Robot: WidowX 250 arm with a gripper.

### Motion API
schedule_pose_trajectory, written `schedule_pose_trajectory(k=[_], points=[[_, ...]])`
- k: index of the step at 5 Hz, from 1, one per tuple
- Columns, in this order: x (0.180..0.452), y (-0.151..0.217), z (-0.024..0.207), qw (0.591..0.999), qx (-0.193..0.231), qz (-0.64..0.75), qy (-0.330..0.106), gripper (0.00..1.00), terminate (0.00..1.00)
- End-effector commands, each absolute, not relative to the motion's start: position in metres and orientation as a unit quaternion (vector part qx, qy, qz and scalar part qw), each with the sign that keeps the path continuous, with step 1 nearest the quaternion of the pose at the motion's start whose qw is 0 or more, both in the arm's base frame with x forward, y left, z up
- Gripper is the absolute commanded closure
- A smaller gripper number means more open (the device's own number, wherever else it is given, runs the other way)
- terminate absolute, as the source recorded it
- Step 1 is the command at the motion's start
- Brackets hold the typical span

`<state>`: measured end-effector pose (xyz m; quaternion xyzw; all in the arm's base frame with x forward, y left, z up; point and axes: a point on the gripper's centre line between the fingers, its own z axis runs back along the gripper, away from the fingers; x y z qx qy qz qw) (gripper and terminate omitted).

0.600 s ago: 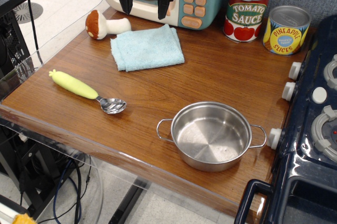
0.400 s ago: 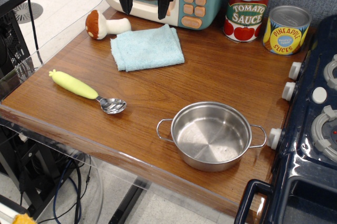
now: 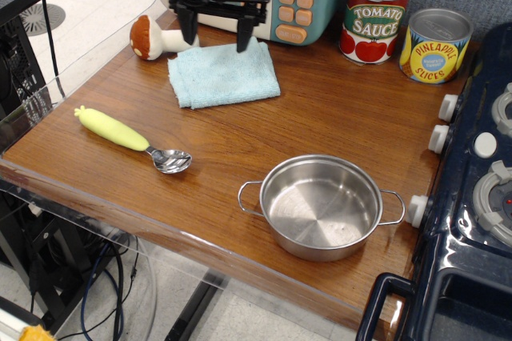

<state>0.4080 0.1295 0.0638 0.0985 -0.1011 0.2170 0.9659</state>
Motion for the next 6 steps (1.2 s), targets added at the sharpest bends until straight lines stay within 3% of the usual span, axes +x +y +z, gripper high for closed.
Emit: schedule_pose_trajectory(k=[1,5,6], points=[[0.409,0.17,0.083,0.941,0.121,0.29,-0.124,0.0,0.0],[0.415,0.21,0.064,0.909,0.16,0.374,-0.092,0.0,0.0],[0.414,0.215,0.061,0.902,0.173,0.387,-0.082,1.0,0.0]])
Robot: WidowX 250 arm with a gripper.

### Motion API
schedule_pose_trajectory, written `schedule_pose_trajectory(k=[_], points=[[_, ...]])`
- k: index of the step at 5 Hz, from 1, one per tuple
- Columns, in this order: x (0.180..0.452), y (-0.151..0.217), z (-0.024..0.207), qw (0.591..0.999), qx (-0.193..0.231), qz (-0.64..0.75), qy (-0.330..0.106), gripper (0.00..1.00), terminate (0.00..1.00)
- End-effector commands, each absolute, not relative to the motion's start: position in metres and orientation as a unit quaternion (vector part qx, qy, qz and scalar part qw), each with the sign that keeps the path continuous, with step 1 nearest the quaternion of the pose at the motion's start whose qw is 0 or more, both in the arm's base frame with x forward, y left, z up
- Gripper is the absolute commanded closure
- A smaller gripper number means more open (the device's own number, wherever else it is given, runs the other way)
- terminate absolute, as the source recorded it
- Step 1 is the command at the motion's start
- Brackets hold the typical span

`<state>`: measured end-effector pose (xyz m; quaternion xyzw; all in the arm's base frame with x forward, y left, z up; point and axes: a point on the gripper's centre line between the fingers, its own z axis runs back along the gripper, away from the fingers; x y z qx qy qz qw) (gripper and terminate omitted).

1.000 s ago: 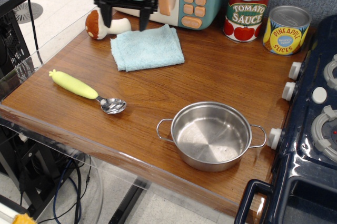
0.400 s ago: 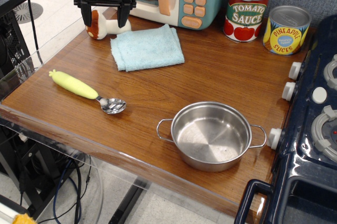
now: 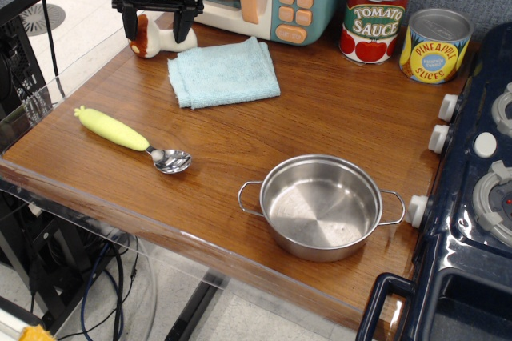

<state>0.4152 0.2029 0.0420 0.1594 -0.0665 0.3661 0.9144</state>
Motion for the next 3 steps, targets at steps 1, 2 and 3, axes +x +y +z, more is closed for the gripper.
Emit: schedule_pose_trajectory(k=[1,2,3], points=[[0.4154,0.2133,0.0571,0.904,0.18,0.379,-0.077,1.0,0.0],[0.4156,0.2123,0.0587,0.905,0.182,0.376,-0.077,1.0,0.0],[0.4155,0.2112,0.0611,0.903,0.19,0.375,-0.087,1.0,0.0]])
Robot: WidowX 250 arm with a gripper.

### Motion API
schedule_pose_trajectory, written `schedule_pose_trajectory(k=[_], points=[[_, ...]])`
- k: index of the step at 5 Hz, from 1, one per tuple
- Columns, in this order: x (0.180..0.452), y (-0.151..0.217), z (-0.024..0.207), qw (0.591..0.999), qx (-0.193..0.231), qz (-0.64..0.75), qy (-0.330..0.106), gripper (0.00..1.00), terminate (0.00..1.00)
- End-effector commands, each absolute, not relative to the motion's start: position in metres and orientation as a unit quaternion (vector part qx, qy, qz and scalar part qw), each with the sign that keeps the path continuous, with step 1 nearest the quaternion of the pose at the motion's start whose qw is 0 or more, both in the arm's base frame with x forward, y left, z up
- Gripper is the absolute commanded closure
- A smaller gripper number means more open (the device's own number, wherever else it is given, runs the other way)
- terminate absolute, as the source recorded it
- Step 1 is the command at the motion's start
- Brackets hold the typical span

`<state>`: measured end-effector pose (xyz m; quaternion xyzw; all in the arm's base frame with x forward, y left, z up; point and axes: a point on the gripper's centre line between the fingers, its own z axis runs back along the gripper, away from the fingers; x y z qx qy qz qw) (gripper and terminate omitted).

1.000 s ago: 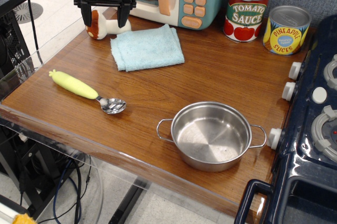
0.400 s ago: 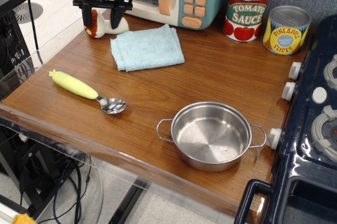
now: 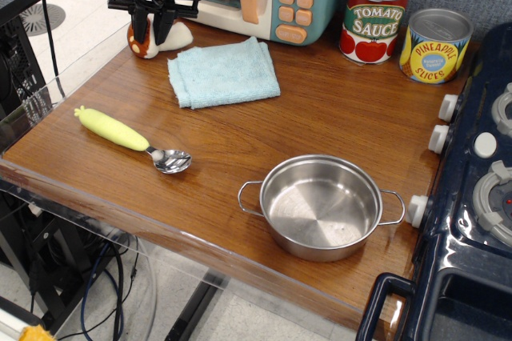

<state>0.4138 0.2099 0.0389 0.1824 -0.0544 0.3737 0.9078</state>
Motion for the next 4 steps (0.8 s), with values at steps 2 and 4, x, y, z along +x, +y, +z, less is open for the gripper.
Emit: schedule_pose_trajectory(k=[2,4], points=[[0.415,0.205,0.077,0.907,0.175,0.367,-0.11,1.0,0.0],[0.409,0.179,0.117,0.919,0.124,0.335,-0.167,1.0,0.0]])
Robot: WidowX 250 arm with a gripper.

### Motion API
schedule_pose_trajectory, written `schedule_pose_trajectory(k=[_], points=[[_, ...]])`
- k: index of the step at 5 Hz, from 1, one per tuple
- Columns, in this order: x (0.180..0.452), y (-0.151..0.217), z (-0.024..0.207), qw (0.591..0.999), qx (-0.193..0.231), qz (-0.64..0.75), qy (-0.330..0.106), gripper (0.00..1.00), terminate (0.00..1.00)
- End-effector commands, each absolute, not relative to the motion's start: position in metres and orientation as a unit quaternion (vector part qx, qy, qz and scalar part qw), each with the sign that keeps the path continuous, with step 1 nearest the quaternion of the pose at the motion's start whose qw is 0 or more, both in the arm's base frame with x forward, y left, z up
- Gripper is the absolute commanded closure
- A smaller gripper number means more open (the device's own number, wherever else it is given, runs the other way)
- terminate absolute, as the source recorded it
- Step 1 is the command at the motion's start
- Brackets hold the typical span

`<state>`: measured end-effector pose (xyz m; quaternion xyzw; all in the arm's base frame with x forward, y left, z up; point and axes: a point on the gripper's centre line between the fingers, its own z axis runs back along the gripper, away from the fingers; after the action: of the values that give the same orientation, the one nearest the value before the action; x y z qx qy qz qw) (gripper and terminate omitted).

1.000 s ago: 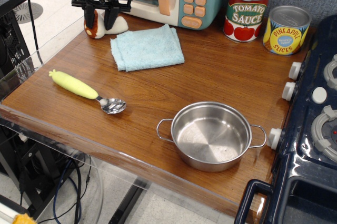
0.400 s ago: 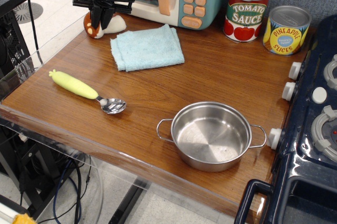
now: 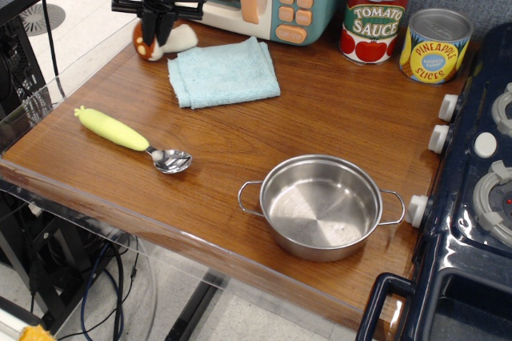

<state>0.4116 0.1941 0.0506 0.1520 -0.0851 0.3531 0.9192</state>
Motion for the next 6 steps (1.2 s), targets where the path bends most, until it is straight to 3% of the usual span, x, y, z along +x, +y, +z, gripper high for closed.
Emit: schedule_pose_trajectory(k=[1,3,4,6], points=[[0.398,0.154,0.139,0.93,0.099,0.299,-0.191,1.0,0.0],[0.351,0.089,0.159,0.958,0.029,0.183,-0.218,1.0,0.0],[0.324,0.056,0.161,0.972,0.01,0.12,-0.203,1.0,0.0],[0.284,0.01,0.127,0.987,-0.003,0.021,-0.159,1.0,0.0]])
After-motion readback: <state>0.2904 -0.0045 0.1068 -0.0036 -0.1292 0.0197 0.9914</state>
